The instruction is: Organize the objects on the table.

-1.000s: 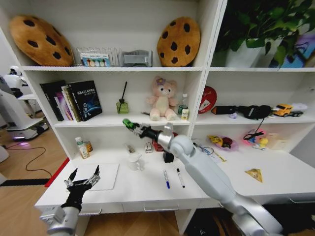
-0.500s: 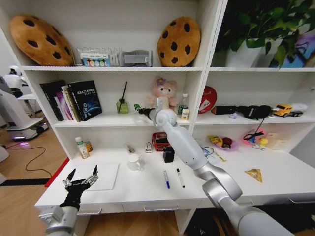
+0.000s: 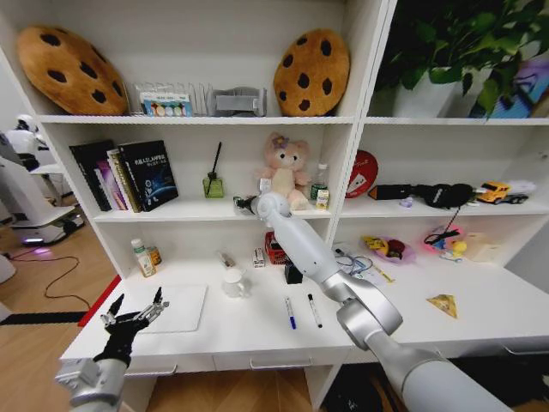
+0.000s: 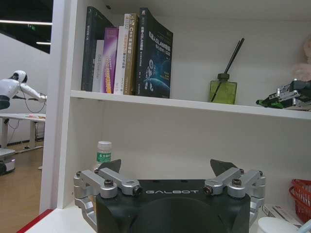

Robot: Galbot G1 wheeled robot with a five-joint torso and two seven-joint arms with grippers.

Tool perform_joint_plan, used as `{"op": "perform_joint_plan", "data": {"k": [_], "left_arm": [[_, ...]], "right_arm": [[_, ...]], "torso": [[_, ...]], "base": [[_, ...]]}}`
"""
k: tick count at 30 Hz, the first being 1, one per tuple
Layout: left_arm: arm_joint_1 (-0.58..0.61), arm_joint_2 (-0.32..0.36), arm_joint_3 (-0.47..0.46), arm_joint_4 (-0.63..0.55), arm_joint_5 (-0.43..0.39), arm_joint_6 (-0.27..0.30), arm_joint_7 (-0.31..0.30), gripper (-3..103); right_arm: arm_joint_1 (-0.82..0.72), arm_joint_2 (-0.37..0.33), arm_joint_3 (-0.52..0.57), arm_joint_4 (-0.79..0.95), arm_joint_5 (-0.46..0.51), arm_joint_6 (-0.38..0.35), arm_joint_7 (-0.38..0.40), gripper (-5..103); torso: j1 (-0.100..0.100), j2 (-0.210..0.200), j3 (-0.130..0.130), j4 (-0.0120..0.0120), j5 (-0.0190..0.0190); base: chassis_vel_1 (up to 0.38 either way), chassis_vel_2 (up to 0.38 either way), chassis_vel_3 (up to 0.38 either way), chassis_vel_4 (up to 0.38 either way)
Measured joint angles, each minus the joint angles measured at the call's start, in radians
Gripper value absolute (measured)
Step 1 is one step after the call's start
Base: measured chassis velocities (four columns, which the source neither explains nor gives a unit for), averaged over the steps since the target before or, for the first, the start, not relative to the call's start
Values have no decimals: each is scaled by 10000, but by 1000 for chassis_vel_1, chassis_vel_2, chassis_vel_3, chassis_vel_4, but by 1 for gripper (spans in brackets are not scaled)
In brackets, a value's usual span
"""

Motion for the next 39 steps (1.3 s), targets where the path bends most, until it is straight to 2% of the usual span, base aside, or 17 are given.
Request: {"op": "perform_joint_plan", "data": {"k": [3, 9, 10, 12, 13, 15, 16, 18, 20, 22, 23, 27, 29, 30, 33, 35, 39], "left_arm": [[62, -1, -148, 6, -101, -14, 62, 100], [29, 33, -402, 92, -328, -16, 144, 100], [29, 33, -402, 92, -328, -16, 144, 100], [25, -4, -398, 104, -352, -16, 150, 100], [25, -4, -398, 104, -352, -16, 150, 100], [50, -50, -370, 114, -360, -23, 177, 100], [50, -50, -370, 114, -360, -23, 177, 100], [69, -85, -349, 133, -359, -41, 199, 100], [104, -113, -330, 138, -340, -70, 204, 100], [124, -118, -320, 138, -333, -80, 206, 100], [174, -128, -288, 138, -299, -106, 216, 100], [233, -145, -251, 129, -260, -117, 225, 100], [245, -128, -173, 126, -162, -120, 225, 100], [245, -128, -173, 126, -162, -120, 225, 100], [155, -85, 80, 167, 56, -120, 194, 100], [139, -87, 140, 180, 115, -123, 186, 100], [124, -158, 529, 302, 513, -225, 153, 100]], "right_arm": [[-119, -31, -17, 184, -229, 31, -180, 40], [-391, -637, -124, 1458, -590, 151, -139, 68], [-391, -637, -124, 1458, -590, 151, -139, 68], [-685, -1192, -207, 2643, -755, 236, 54, 79], [-685, -1192, -207, 2643, -755, 236, 54, 79], [-1213, -1959, -308, 4458, -437, 181, 562, 90], [-1213, -1959, -308, 4458, -437, 181, 562, 90], [-1886, -2628, -353, 6403, 369, 56, 1460, 98], [-2907, -3266, -293, 7867, 861, -13, 2095, 100], [-3214, -3412, -244, 8141, 900, -20, 2181, 100], [-4367, -3992, 46, 8981, 944, -25, 2524, 100], [-5909, -4746, 781, 9631, 669, 18, 2568, 100], [-8051, -5273, 1761, 9846, -54, 229, 2048, 100], [-8051, -5273, 1761, 9846, -54, 229, 2048, 100], [-9803, -5229, 2598, 9633, -981, 698, 1181, 100], [-9990, -5149, 2679, 9567, -1192, 819, 1070, 100], [-10752, -4426, 2935, 9216, -2213, 1232, 842, 100]], "torso": [[0, -1, 2, 5, 1], [0, -1, 3, 4, 0], [0, -1, 3, 4, 0], [0, 0, 2, 2, 1], [0, 0, 2, 2, 1], [1, -1, 2, 1, 3], [1, -1, 2, 1, 3], [-1, 0, 0, 0, 3], [-2, 1, -1, 5, 2], [-2, 1, 0, 6, 3], [-2, 0, 0, 2, 5], [-2, 1, -1, 1, 4], [-2, 0, 1, -3, 7], [-2, 0, 1, -3, 7], [-3, 1, 0, -3, 2], [-3, 1, 0, 0, 2], [-2, 1, 0, 5, 0]], "base": [[0, 0, 0, 0], [0, 0, 0, 0], [0, 0, 0, 0], [0, 0, 0, 0], [0, 0, 0, 0], [0, 0, 0, 0], [0, 0, 0, 0], [0, 0, 0, 0], [0, 0, 0, 0], [0, 0, 0, 0], [0, 0, 0, 0], [0, 0, 0, 0], [0, 0, 0, 0], [0, 0, 0, 0], [0, 0, 0, 0], [0, 0, 0, 0], [0, 0, 0, 0]]}}
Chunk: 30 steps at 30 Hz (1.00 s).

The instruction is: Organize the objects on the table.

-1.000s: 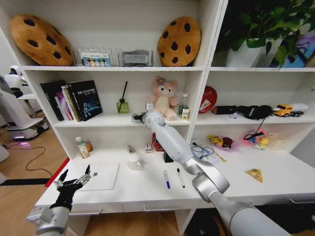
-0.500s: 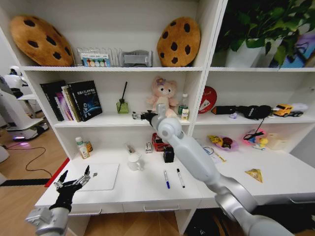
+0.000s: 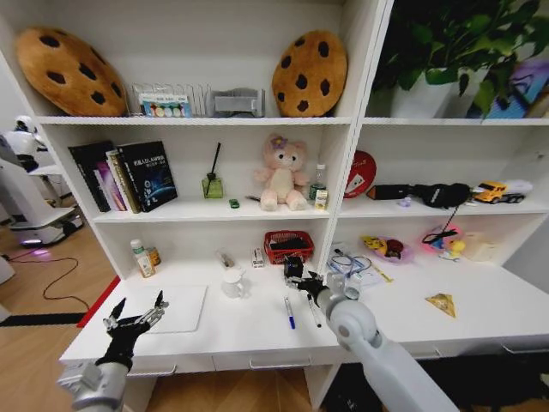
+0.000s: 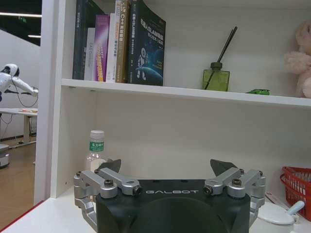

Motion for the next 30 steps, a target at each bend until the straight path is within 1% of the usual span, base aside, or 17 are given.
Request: {"op": "perform_joint_plan", "data": {"k": [1, 2, 4, 9, 10, 12, 14, 15, 16, 18, 19, 21, 26, 27, 29, 30], "left_arm": [[0, 0, 0, 0, 0, 0, 0, 100], [18, -21, 122, 26, 110, -42, -3, 100], [29, -25, 311, 33, 212, -74, -8, 100], [13, -6, 431, -16, 225, -79, -11, 100], [-9, 12, 474, -37, 226, -79, -15, 100], [-22, 18, 492, -44, 225, -78, -18, 100], [-35, 27, 507, -44, 225, -78, -23, 100], [-35, 27, 507, -44, 225, -78, -23, 100], [-32, 31, 504, -45, 220, -78, -23, 100], [-17, 36, 460, -50, 197, -79, -23, 100], [-17, 36, 460, -50, 197, -79, -23, 100], [-15, 43, 390, -53, 153, -78, -20, 100], [-13, 49, 319, -54, 87, -85, -14, 100], [-13, 57, 275, -54, 51, -92, -10, 100], [-14, 75, 194, -47, -12, -110, 4, 100], [-14, 75, 194, -47, -12, -110, 4, 100]], "right_arm": [[0, 0, 0, 0, 0, 0, 0, 100], [-182, 192, 9, -215, -231, 144, -20, 100], [-477, 500, 12, -634, -709, 458, -153, 100], [-683, 816, 40, -873, -974, 542, -185, 100], [-721, 903, 32, -1014, -1042, 552, -204, 98], [-721, 946, 14, -1145, -1136, 566, -256, 97], [-641, 1032, -42, -1446, -1405, 612, -439, 93], [-641, 1032, -42, -1446, -1405, 612, -439, 93], [-598, 1038, -58, -1520, -1462, 588, -543, 89], [-512, 998, -89, -1607, -1541, 419, -894, 91], [-512, 998, -89, -1607, -1541, 419, -894, 91], [-371, 881, -171, -1704, -1629, 220, -1263, 93], [-244, 828, -296, -1789, -1613, 43, -1339, 93], [-183, 836, -353, -1857, -1602, -16, -1338, 95], [-74, 866, -410, -1974, -1576, -150, -1331, 90], [-74, 866, -410, -1974, -1576, -150, -1331, 90]], "torso": [[0, 0, 0, 0, 0], [1, 0, 1, 2, -1], [2, -1, 1, -1, -1], [2, 0, 1, -2, 0], [2, -1, 1, -2, 0], [2, -1, 1, -3, 0], [2, -1, 1, -2, 0], [2, -1, 1, -2, 0], [2, -2, 2, -2, 0], [2, -2, 2, -2, 0], [2, -2, 2, -2, 0], [2, -2, 1, -2, -1], [2, -2, 2, -3, 0], [2, -2, 2, -2, 0], [2, -2, 2, -2, 0], [2, -2, 2, -2, 0]], "base": [[0, 0, 0, 0], [0, 0, 0, 0], [0, 0, 0, 0], [0, 0, 0, 0], [0, 0, 0, 0], [0, 0, 0, 0], [0, 0, 0, 0], [0, 0, 0, 0], [0, 0, 0, 0], [0, 0, 0, 0], [0, 0, 0, 0], [0, 0, 0, 0], [0, 0, 0, 0], [0, 0, 0, 0], [0, 0, 0, 0], [0, 0, 0, 0]]}}
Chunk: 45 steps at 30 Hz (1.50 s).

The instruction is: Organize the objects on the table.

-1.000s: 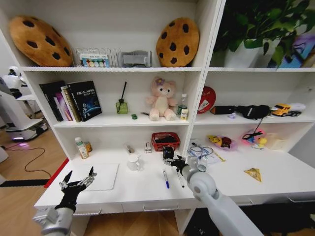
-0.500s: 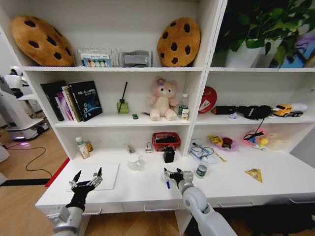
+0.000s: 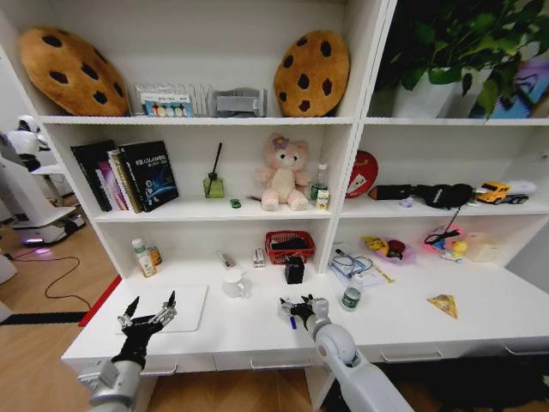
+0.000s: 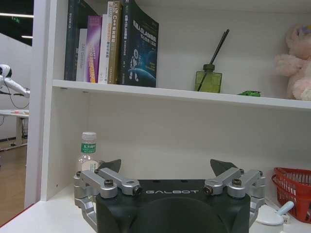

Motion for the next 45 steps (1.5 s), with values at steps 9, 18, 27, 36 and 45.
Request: {"op": "perform_joint_plan", "data": {"k": [9, 18, 27, 36, 45], "left_arm": [[-43, 13, -136, 69, -138, -70, 29, 100], [-81, -16, -189, 67, -261, -71, 27, 100], [-54, -29, -432, 38, -530, -72, 52, 100], [-26, -46, -443, -29, -552, -60, 62, 100], [7, -46, -459, -124, -563, -50, 63, 100]], "right_arm": [[381, -16, -80, -357, 38, -498, -108, 80], [519, -37, -207, -494, 59, -625, -165, 62], [545, -56, -277, -539, 63, -640, -143, 44], [432, -104, -237, -439, 76, -625, -128, 18], [422, -283, 160, 372, -3, 799, -383, 12]], "torso": [[0, 0, 0, 0, -1], [0, 0, 0, -1, -1], [0, 0, 0, -1, -1], [0, 0, 0, 0, 2], [0, -1, 2, -1, 2]], "base": [[0, 0, 0, 0], [0, 0, 0, 0], [0, 0, 0, 0], [0, 0, 0, 0], [0, 0, 0, 0]]}}
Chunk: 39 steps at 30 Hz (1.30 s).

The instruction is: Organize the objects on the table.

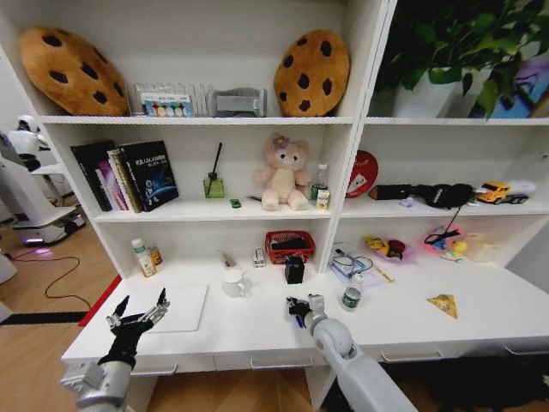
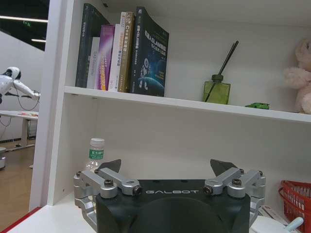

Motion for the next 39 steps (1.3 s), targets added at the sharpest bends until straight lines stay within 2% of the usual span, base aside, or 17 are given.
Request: {"op": "perform_joint_plan", "data": {"k": [3, 4, 6, 7, 8, 10, 12, 13, 16, 25, 39], "left_arm": [[16, -8, 42, -9, 23, -10, 0, 100], [16, -8, 42, -9, 23, -10, 0, 100], [14, -14, 89, -9, 56, -22, -3, 100], [5, -18, 179, -9, 119, -31, -13, 100], [5, -18, 179, -9, 119, -31, -13, 100], [-56, -29, 470, -2, 343, -38, -34, 100], [-114, -32, 638, 18, 473, -39, -49, 100], [-114, -32, 638, 18, 473, -39, -49, 100], [-254, -33, 782, 66, 558, -55, -103, 100], [-416, 10, 745, 180, 522, -90, -186, 100], [-561, 113, 600, 354, 263, -430, -211, 100]], "right_arm": [[363, -156, 393, 322, -398, 1187, -470, 12], [363, -156, 393, 322, -398, 1187, -470, 12], [550, -169, 516, 200, -765, 1708, -712, 12], [899, -157, 690, -209, -1488, 2544, -1132, 12], [899, -157, 690, -209, -1488, 2544, -1132, 12], [2038, 88, 809, -1922, -2693, 4366, -1815, 12], [2799, 347, 678, -3123, -2962, 5226, -2014, 12], [2799, 347, 678, -3123, -2962, 5226, -2014, 12], [3779, 823, 494, -4619, -3265, 5977, -2375, 12], [4585, 1607, 122, -6347, -3497, 6155, -2597, 12], [4394, 1915, 123, -7307, -4245, 6465, -2678, 12]], "torso": [[0, 1, -1, 0, -1], [0, 1, -1, 0, -1], [0, 1, -1, 0, -3], [-1, 1, -2, -1, -3], [-1, 1, -2, -1, -3], [0, 0, -1, 0, -1], [1, -1, 0, 1, -1], [1, -1, 0, 1, -1], [2, 0, 0, 2, -3], [1, -1, -1, 1, -3], [0, 0, -2, 1, -3]], "base": [[0, 0, 0, 0], [0, 0, 0, 0], [0, 0, 0, 0], [0, 0, 0, 0], [0, 0, 0, 0], [0, 0, 0, 0], [0, 0, 0, 0], [0, 0, 0, 0], [0, 0, 0, 0], [0, 0, 0, 0], [0, 0, 0, 0]]}}
